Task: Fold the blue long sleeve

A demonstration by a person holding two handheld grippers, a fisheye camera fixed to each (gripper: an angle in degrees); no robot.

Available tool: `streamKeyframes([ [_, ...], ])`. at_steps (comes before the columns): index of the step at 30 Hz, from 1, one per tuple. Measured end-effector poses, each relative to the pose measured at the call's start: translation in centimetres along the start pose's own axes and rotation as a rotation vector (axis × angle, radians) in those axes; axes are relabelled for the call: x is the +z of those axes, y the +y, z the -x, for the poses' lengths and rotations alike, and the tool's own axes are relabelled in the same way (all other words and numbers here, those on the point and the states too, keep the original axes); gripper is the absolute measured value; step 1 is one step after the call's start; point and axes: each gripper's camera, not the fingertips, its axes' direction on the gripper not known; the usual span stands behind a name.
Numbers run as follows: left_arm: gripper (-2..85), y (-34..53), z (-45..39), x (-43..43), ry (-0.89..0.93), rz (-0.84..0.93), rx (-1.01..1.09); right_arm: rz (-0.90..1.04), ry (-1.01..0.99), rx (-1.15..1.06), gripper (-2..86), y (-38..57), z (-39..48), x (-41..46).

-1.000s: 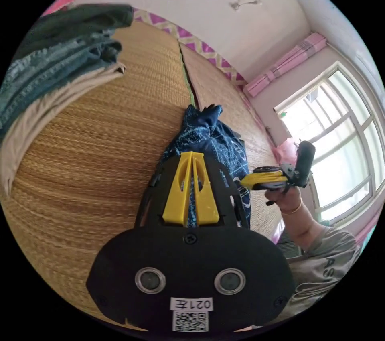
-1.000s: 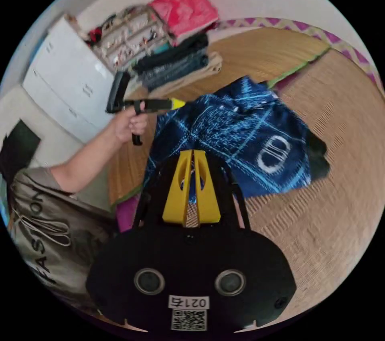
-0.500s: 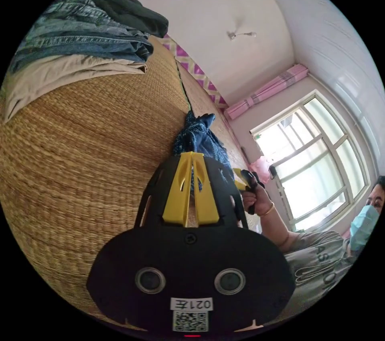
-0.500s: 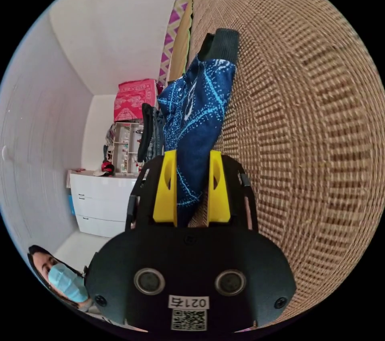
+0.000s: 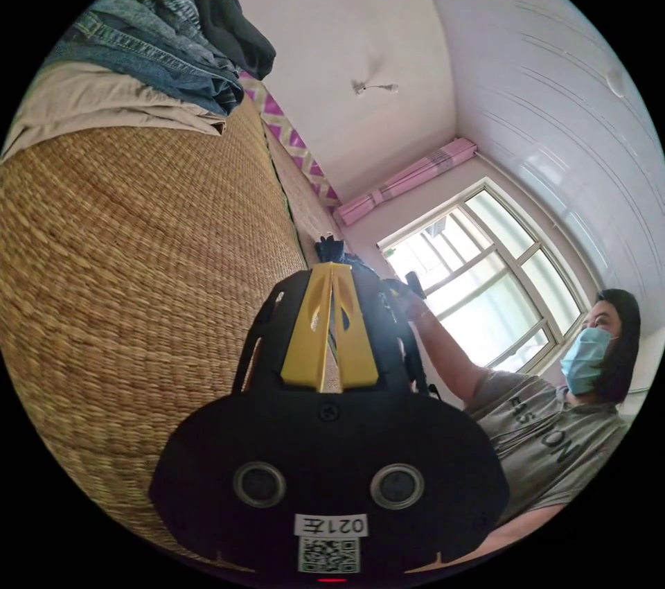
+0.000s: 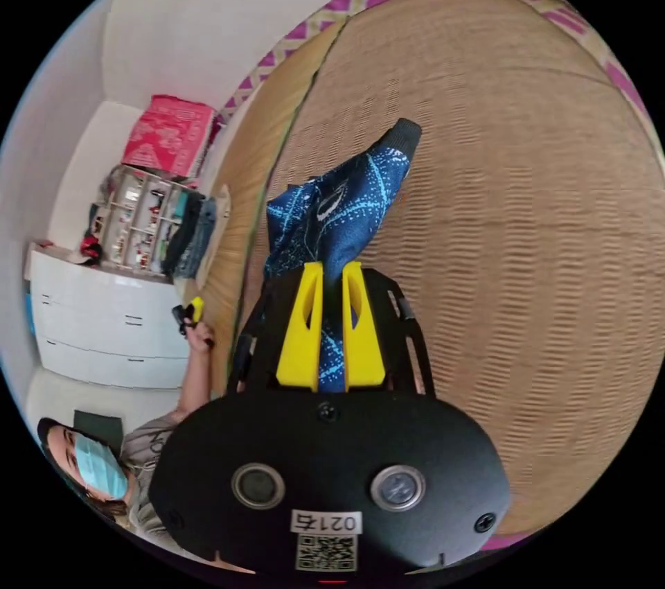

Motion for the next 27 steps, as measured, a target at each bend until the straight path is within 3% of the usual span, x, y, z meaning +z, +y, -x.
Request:
streamKeyframes([
  [8, -0.9, 2.5, 1.7, -0.8, -0.002, -0.005, 0.006, -0.045, 0.427, 0.109, 4.9, -4.8, -9.7, -13.1],
  [15, -0.9, 4.1, 3.7, -0.8, -0.015, 0.031, 0.000, -0.071, 0.601, 0.185, 6.1, -6.7, -14.5, -15.1],
  [21, -0.9, 5.3, 5.8, -1.3, -0.023, 0.032, -0.008, -0.188, 1.038, 0.216, 6.4, -4.8, -14.0, -14.6],
  [24, -0.9, 5.8, 7.0, -1.6, -0.024, 0.035, -0.010, -0.215, 0.877, 0.040, 5.4, -3.4, -11.0, -12.9],
  [27, -0.9, 6.2, 8.3, -1.8, -0.020, 0.035, -0.013, -0.199, 0.534, -0.144, 1.9, -0.4, -6.3, -9.4],
])
